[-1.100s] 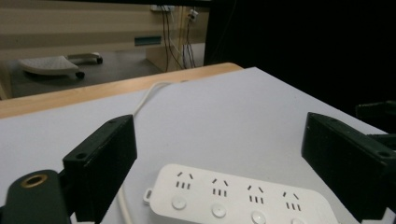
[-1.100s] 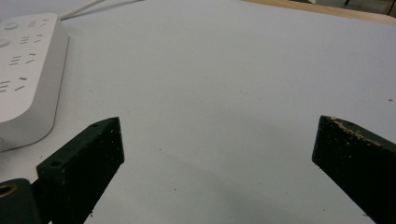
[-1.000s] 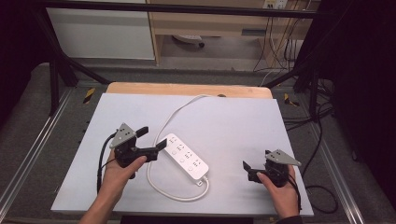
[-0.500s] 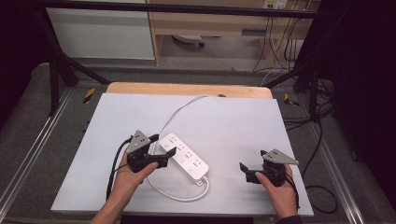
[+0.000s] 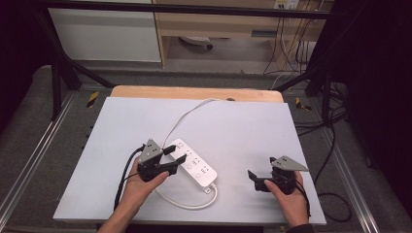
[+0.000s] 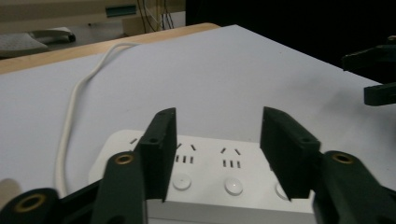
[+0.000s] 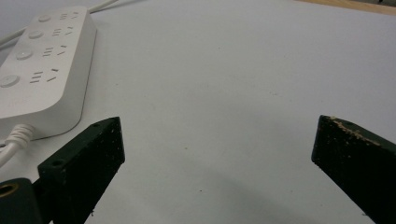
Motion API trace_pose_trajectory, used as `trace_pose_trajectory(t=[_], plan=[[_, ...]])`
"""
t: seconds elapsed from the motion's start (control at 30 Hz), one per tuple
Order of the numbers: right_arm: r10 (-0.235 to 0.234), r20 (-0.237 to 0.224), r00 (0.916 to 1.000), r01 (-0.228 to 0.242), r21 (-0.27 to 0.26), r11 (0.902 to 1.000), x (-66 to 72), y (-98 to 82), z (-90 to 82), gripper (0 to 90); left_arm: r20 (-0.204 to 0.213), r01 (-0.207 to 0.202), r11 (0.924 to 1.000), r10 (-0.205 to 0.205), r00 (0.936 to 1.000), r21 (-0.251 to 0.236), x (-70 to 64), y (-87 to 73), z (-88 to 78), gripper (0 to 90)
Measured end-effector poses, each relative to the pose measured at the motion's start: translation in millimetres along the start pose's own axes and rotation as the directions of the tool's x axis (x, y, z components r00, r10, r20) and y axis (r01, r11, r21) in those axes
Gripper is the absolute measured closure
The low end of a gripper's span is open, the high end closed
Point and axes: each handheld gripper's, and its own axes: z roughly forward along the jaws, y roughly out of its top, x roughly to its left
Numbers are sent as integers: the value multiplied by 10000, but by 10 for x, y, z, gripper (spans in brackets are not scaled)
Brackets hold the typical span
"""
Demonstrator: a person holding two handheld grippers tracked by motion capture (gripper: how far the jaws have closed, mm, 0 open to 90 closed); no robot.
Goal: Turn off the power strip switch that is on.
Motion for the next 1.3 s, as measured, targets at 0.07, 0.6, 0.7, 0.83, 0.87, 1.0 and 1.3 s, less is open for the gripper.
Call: trace_pose_trajectory(t=[0.07, 0.6, 0.7, 0.83, 0.87, 1.0, 1.3], plan=[[-31, -9, 10000, 31, 32, 10000, 0, -3, 5, 30, 20, -18, 9999, 17, 10000, 129, 0, -9, -1, 517], [-125, -44, 9999, 126, 196, 9997, 22, -29, 22, 26, 378, 234, 9969, -263, 9989, 755, 5, -116, 40, 852], [-185, -46, 9998, 185, 200, 9996, 27, -28, 21, 26, 419, 268, 9963, -303, 9987, 812, 6, -118, 41, 870], [-144, -43, 9999, 145, 156, 9998, 22, -26, 19, 28, 471, 268, 9957, -311, 9984, 889, 16, -130, 58, 886], [-155, -37, 9999, 156, 176, 9997, 25, -27, 16, 28, 564, 314, 9950, -369, 9977, 946, 14, -139, 71, 892], [-152, -92, 9998, 153, 137, 9998, 45, -25, 5, 28, 695, 310, 9950, -377, 9969, 949, -8, -145, 87, 900], [-155, -173, 9997, 160, 322, 9994, 48, -34, 35, 27, 1025, -103, 9897, -44, 9947, 1425, -42, -163, 214, 900]])
